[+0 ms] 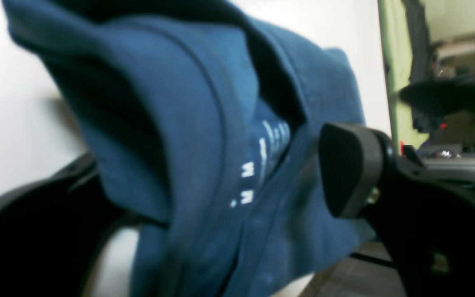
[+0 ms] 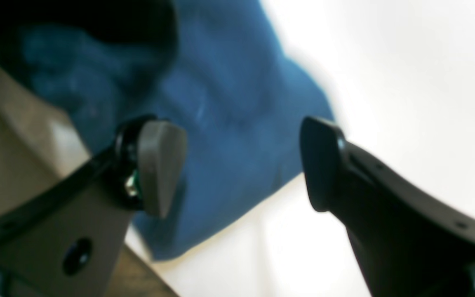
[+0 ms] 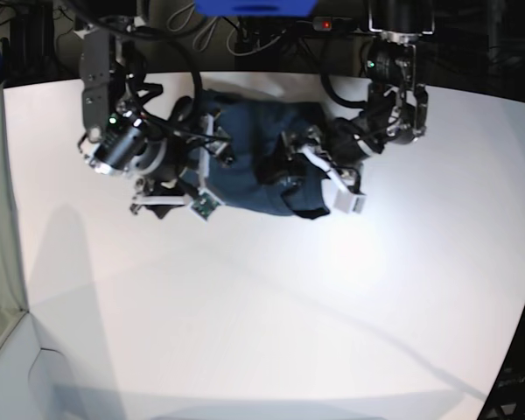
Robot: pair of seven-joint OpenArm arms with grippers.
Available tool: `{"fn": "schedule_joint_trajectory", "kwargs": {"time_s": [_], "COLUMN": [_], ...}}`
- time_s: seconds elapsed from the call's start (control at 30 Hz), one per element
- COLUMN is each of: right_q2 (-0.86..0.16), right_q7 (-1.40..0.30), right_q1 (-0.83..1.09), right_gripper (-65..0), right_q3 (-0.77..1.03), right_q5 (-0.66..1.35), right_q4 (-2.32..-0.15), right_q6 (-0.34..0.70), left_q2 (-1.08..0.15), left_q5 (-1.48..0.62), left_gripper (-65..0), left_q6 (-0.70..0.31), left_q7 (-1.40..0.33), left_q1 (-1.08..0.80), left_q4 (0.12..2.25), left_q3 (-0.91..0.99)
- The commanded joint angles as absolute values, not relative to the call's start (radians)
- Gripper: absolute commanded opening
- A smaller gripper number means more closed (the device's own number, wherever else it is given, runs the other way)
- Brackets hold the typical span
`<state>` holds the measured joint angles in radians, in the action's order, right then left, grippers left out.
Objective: Layout the t-shirt on the table in an organized manner, then fold the t-shirt properly
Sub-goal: 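Grasp the bundle's edges with both grippers and lift it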
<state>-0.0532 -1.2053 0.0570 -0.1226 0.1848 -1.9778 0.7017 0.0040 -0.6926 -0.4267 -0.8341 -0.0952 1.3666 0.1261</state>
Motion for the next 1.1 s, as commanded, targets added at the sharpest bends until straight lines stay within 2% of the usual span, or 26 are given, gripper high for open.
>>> {"fn": "schedule_joint_trajectory", "kwargs": {"time_s": [0.0, 0.1, 0.13, 0.2, 0.3, 0.33, 0.5, 0.67, 0.93, 1.07], "right_q2": [-0.064, -0.065, -0.065, -0.065, -0.065, -0.065, -0.065, -0.065, -0.065, -0.065], "right_q7": [-1.194, -1.194, -1.194, -1.194, -1.194, -1.194, -1.194, -1.194, -1.194, -1.194], "right_q1": [0.053, 0.056, 0.056, 0.056, 0.058, 0.059, 0.077, 0.097, 0.105, 0.107], "right_gripper": [-17.7, -17.7, -17.7, -17.7, -17.7, -17.7, -17.7, -17.9, -17.9, -17.9], "right_q3": [-0.099, -0.028, -0.007, 0.033, 0.081, 0.093, 0.145, 0.209, 0.283, 0.334], "right_q5": [0.191, 0.191, 0.191, 0.191, 0.191, 0.191, 0.191, 0.191, 0.191, 0.191], "right_q4": [-1.998, -1.998, -1.998, -1.998, -1.998, -1.998, -2.000, -2.002, -2.003, -2.003], "right_q6": [0.698, 0.698, 0.698, 0.698, 0.698, 0.698, 0.698, 0.698, 0.698, 0.698], "left_q2": [0.005, 0.030, 0.030, 0.024, 0.012, 0.012, 0.007, 0.007, -0.031, -0.038], "left_q5": [-0.590, -0.559, -0.556, -0.562, -0.561, -0.558, -0.529, -0.355, -0.200, -0.137], "left_gripper": [-6.0, -6.7, -8.9, -18.3, -41.9, -47.4, -65.0, -65.0, -65.0, -65.0], "left_q6": [-0.386, -0.389, -0.390, -0.390, -0.384, -0.383, -0.381, -0.390, -0.390, -0.390], "left_q7": [-0.929, -0.934, -0.934, -0.928, -0.926, -0.926, -0.928, -0.924, -0.917, -0.891], "left_q1": [-0.111, -0.082, -0.068, -0.042, 0.007, 0.022, 0.113, 0.223, 0.366, 0.412], "left_q4": [1.337, 1.297, 1.283, 1.253, 1.207, 1.188, 1.064, 0.967, 1.027, 1.058], "left_q3": [0.117, 0.113, 0.099, 0.056, 0.016, 0.012, 0.012, -0.059, -0.570, -0.766]}}
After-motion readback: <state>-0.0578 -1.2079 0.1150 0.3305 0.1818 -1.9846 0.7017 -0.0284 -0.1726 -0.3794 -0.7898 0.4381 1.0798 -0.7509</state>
